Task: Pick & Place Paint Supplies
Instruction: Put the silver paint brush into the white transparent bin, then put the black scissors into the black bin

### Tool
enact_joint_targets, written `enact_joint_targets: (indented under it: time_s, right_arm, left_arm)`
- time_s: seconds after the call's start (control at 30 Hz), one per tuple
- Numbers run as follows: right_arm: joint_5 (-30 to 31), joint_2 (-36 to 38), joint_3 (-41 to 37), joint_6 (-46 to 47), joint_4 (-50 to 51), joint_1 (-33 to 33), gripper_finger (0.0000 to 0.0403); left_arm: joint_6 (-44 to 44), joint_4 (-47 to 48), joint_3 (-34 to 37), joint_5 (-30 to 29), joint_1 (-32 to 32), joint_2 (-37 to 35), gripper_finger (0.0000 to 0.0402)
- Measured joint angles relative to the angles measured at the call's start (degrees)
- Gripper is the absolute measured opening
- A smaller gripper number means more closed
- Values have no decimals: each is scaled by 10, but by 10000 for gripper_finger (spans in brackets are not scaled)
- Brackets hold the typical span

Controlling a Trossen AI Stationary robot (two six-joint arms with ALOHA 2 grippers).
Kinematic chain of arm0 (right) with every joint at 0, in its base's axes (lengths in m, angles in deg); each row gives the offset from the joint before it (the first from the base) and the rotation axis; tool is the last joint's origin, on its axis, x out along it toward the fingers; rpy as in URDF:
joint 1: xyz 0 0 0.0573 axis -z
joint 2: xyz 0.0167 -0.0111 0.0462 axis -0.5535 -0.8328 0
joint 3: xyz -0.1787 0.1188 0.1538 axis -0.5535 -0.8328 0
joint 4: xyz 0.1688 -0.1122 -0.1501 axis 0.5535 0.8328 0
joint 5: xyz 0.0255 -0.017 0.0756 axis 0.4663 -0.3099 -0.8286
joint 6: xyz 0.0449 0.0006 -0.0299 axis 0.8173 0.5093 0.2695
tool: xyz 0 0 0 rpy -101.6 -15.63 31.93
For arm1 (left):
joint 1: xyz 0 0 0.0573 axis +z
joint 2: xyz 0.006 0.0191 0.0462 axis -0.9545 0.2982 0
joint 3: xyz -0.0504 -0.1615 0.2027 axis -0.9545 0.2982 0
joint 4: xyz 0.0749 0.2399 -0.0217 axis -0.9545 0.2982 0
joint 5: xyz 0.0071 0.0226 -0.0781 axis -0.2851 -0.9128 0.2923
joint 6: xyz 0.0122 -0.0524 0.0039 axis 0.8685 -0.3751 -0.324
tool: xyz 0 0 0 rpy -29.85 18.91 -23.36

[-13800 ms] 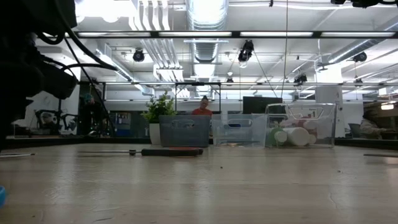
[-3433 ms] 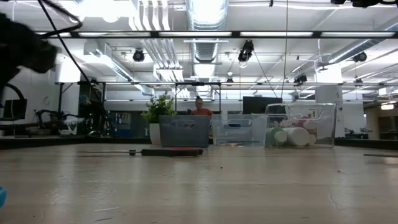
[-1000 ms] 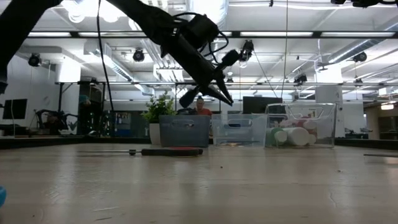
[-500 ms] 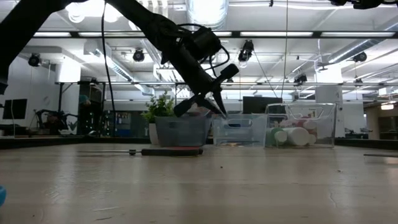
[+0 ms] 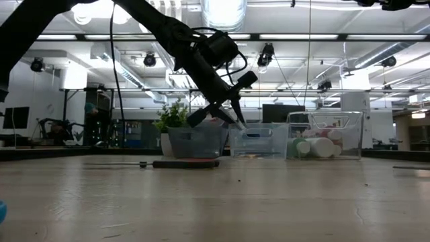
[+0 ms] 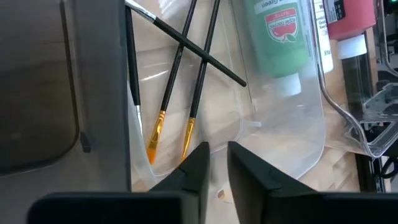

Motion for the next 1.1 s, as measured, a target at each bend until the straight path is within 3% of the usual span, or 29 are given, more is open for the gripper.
enact_joint_targets:
  time_s: [0.2, 0.8, 1.0, 1.1]
  right_arm:
    - [0, 0, 0, 0, 0, 0, 288]
    - [0, 0, 0, -3, 0, 0, 288]
    - [0, 0, 0, -3, 1, 0, 288]
    - [0, 0, 0, 0, 0, 0, 288]
  left_arm:
    - [0, -4, 0, 0, 0, 0, 91]
    - [47, -58, 0, -13, -13, -43, 93]
    - [176, -52, 0, -33, -63, -80, 93]
    - [251, -35, 0, -80, -105, -99, 94]
